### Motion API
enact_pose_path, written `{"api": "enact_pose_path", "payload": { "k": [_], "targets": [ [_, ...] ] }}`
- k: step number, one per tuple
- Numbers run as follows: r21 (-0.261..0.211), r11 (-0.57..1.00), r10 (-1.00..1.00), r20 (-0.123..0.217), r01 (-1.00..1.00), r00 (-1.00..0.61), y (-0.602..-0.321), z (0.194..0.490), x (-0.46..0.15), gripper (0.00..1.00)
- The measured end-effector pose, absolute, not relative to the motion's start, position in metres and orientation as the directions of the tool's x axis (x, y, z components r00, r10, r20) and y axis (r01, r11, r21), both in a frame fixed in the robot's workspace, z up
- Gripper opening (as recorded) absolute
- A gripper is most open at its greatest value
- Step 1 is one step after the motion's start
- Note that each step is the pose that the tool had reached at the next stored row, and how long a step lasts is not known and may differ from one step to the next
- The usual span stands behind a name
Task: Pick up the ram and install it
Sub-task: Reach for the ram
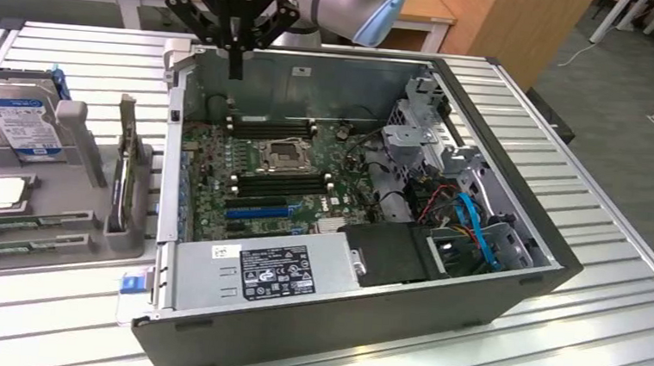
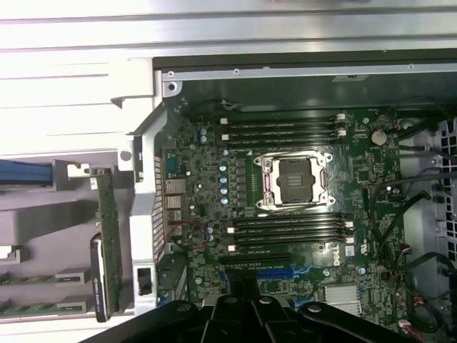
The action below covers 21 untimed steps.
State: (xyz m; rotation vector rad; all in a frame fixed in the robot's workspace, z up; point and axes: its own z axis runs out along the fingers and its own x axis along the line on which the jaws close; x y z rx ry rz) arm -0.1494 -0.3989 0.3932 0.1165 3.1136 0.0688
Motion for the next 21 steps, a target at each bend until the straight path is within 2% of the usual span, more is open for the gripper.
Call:
{"api": "enact_pose_path", "payload": {
  "k": [21],
  "targets": [
    [0.045,0.996,0.075,-0.023,0.074,-0.997,-0.399,0.393,-0.183,0.1]
  ]
}}
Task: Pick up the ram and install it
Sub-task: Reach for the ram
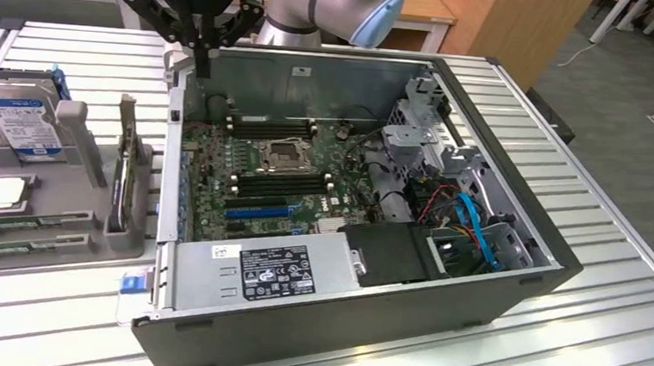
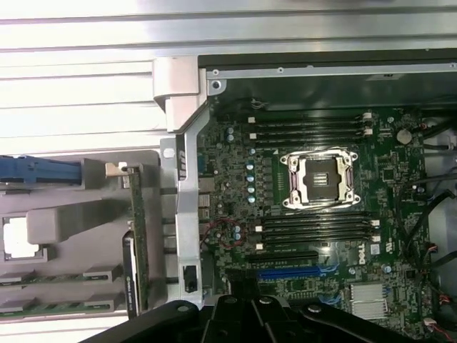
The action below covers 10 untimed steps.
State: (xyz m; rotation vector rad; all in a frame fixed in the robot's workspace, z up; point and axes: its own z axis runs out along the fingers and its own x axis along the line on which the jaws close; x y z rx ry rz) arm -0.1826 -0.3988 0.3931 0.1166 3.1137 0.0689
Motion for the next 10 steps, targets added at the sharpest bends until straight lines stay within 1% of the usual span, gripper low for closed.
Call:
{"api": "enact_pose_path", "payload": {
  "k": [10],
  "targets": [
    [0.045,0.996,0.075,-0.023,0.074,-0.997,-0.399,0.393,-0.198,0.1]
  ]
}}
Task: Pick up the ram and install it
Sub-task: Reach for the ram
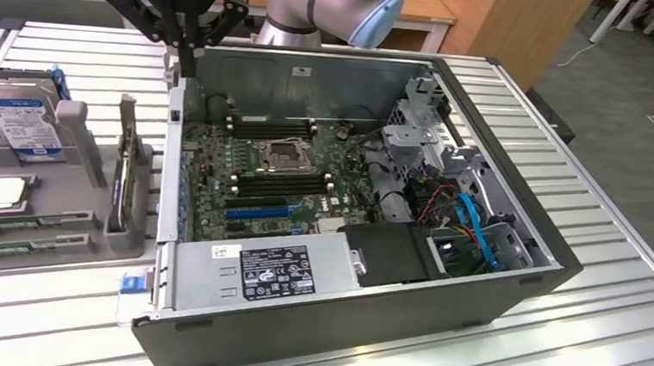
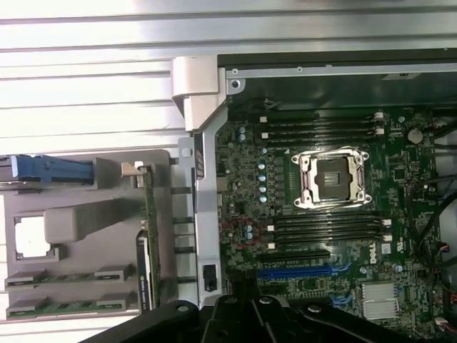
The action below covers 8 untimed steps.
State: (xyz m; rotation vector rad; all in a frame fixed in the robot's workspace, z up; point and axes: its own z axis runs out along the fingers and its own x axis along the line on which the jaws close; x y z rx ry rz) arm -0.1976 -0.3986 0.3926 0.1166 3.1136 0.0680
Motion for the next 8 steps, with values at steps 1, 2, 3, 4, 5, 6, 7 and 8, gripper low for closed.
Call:
{"api": "enact_pose_path", "payload": {
  "k": [1,2,3,4,5,6,7,8],
  "targets": [
    [0.044,0.996,0.075,-0.023,0.074,-0.997,-0.399,0.393,-0.199,0.1],
    [0.044,0.996,0.075,-0.023,0.074,-0.997,-0.399,0.392,-0.2,0.1],
    [0.044,0.996,0.075,-0.023,0.074,-0.997,-0.399,0.392,-0.202,0.1],
    [0.044,0.996,0.075,-0.023,0.074,-0.997,-0.399,0.392,-0.204,0.1],
    [0.044,0.996,0.075,-0.023,0.074,-0.997,-0.399,0.392,-0.205,0.1],
    [0.044,0.996,0.075,-0.023,0.074,-0.997,-0.399,0.392,-0.206,0.1],
    [0.044,0.996,0.075,-0.023,0.074,-0.997,-0.399,0.392,-0.208,0.1],
    [0.044,0.996,0.075,-0.023,0.074,-0.997,-0.399,0.392,-0.209,0.1]
  ]
}}
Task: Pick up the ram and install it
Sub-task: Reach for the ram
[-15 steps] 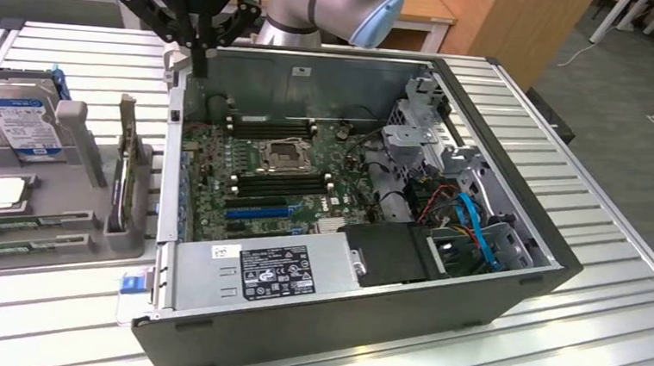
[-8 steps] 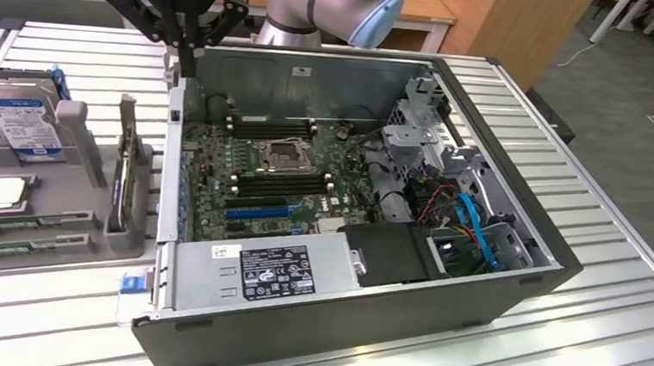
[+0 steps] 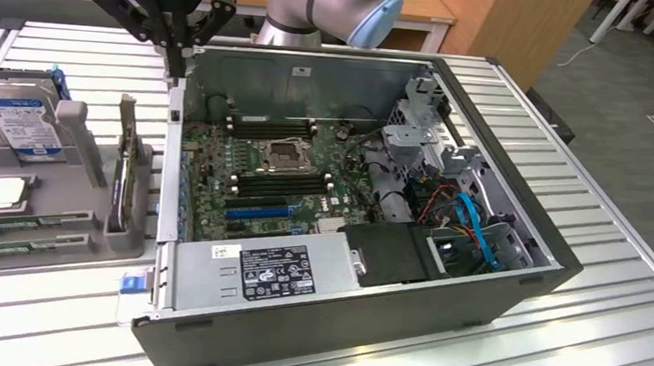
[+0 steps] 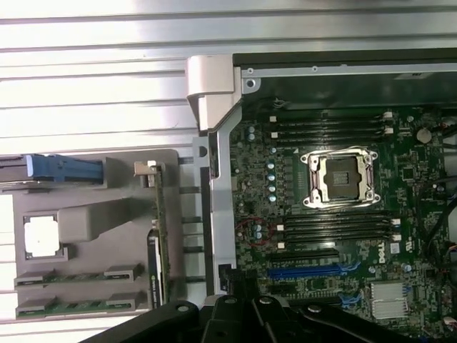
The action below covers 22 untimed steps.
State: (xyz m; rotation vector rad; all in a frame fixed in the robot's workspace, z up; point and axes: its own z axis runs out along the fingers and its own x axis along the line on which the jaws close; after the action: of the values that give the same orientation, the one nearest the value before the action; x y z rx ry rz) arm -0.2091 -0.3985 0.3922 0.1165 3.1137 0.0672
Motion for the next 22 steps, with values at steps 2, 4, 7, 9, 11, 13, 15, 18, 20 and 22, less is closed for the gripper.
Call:
{"api": "enact_pose_path", "payload": {
  "k": [2,4,7,9,11,13,15,18,20,22],
  "targets": [
    [0.044,0.996,0.075,-0.023,0.074,-0.997,-0.399,0.392,-0.212,0.1],
    [0.044,0.996,0.075,-0.023,0.074,-0.997,-0.399,0.392,-0.216,0.1],
    [0.044,0.996,0.075,-0.023,0.074,-0.997,-0.398,0.392,-0.222,0.1],
    [0.044,0.996,0.075,-0.023,0.074,-0.997,-0.399,0.392,-0.226,0.1],
    [0.044,0.996,0.075,-0.023,0.074,-0.997,-0.399,0.392,-0.23,0.1],
    [0.044,0.996,0.075,-0.023,0.074,-0.997,-0.398,0.392,-0.233,0.1],
    [0.044,0.996,0.075,-0.023,0.074,-0.997,-0.398,0.392,-0.236,0.1],
    [0.044,0.996,0.075,-0.023,0.074,-0.997,-0.399,0.392,-0.241,0.1],
    [0.044,0.996,0.075,-0.023,0.074,-0.997,-0.398,0.392,-0.245,0.1],
    [0.044,0.996,0.075,-0.023,0.074,-0.997,-0.398,0.392,-0.25,0.1]
  ]
}}
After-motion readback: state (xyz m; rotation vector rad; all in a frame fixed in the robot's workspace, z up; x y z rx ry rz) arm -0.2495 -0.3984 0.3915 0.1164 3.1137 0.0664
